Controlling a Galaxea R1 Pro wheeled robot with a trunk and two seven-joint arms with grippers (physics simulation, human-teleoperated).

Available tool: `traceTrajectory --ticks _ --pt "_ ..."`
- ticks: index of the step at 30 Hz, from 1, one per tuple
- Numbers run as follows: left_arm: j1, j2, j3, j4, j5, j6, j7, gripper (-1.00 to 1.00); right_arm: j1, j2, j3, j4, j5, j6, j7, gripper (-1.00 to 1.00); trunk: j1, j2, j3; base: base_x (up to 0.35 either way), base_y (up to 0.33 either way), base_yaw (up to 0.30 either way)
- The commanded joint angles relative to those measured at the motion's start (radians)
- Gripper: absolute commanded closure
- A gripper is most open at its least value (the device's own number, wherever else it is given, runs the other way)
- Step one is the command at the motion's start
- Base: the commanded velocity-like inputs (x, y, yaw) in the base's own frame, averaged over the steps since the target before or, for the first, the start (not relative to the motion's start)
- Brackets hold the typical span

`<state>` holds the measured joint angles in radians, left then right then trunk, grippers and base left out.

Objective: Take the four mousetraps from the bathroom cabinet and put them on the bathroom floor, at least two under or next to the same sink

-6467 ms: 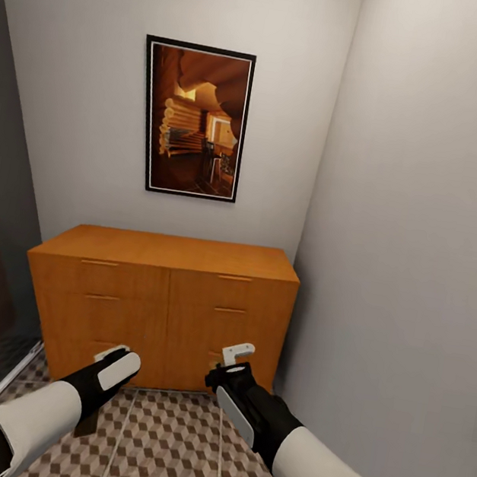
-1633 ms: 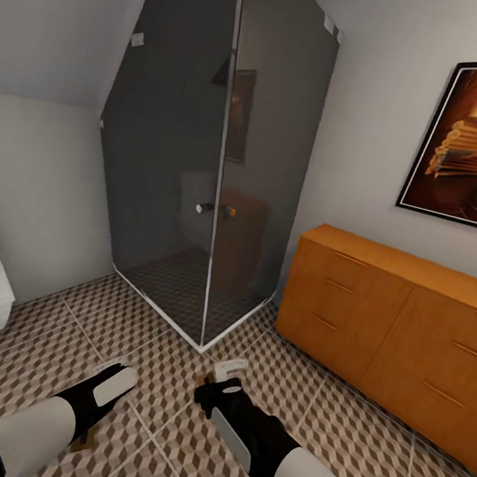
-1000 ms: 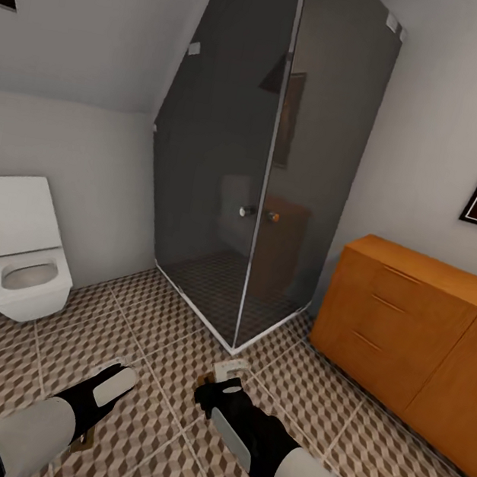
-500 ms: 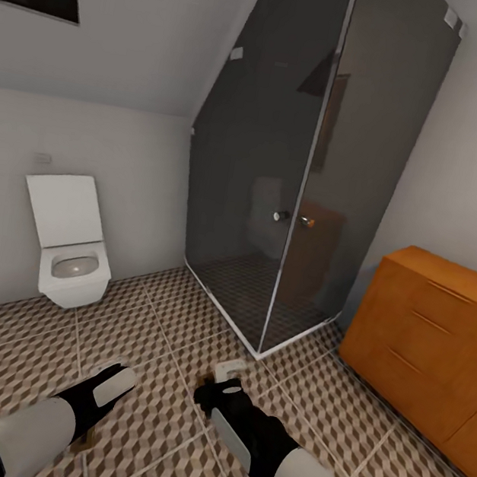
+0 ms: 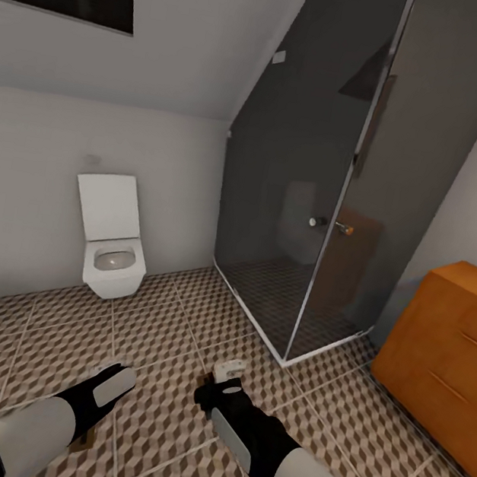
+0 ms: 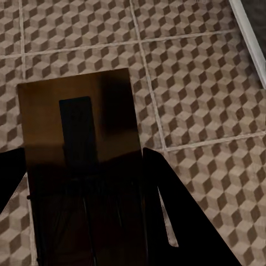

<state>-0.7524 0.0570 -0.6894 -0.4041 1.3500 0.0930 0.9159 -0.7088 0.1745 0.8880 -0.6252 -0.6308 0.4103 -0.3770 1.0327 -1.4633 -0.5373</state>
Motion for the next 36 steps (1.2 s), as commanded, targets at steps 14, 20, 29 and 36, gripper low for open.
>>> traceTrajectory --ticks 14,20,29,36 --pt "-0.001 0.002 -0.007 -0.002 0.0 0.01 0.006 1.0 -0.001 0.0 0.005 -0.001 -0.012 0.001 -0.01 1.0 0.0 -0.001 -0.009 -0.019 0.028 0.272" --pt "-0.001 0.002 -0.007 -0.002 0.0 0.01 0.006 1.0 -0.001 0.0 0.005 0.0 -0.012 0.001 -0.01 1.0 0.0 -0.001 -0.012 -0.001 0.002 0.272" --pt "-0.001 0.002 -0.007 -0.002 0.0 0.01 0.006 1.0 -0.001 0.0 0.005 0.0 -0.012 0.001 -0.01 1.0 0.0 -0.001 -0.017 0.0 0.0 0.273" --pt "-0.001 0.001 -0.007 -0.002 0.0 0.01 0.006 1.0 -0.001 0.0 0.005 0.0 -0.012 0.001 -0.01 1.0 0.0 -0.001 -0.021 0.0 0.0 0.272"
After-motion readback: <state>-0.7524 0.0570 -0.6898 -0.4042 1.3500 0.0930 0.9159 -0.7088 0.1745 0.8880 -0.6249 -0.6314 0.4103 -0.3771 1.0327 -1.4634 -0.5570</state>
